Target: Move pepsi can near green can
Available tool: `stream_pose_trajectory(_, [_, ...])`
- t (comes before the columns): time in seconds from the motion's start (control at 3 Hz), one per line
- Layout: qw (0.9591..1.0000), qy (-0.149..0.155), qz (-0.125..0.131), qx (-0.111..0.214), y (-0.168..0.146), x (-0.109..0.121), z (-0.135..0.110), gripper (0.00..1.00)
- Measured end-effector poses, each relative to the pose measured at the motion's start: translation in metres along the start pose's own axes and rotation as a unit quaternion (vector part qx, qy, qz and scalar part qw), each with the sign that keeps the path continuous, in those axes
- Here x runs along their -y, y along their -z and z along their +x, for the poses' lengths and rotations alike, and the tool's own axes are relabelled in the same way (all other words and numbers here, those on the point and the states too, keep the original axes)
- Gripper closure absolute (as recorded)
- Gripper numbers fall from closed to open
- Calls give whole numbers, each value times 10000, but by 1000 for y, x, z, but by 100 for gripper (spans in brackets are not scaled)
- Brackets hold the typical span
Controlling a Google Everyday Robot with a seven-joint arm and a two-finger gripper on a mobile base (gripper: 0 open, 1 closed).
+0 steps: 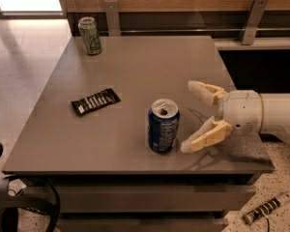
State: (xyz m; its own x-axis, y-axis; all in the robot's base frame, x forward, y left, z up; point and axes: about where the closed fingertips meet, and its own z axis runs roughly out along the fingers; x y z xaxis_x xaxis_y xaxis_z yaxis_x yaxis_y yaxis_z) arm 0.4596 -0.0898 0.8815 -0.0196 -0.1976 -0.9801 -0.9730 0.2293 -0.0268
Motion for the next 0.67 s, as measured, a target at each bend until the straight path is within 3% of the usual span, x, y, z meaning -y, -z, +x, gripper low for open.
stream_pose_trajectory(0.33, [9992, -32, -346, 199, -23, -6, 9, 0])
stream_pose_trajectory(0.67, [9967, 129, -677, 424, -38, -17, 5, 2])
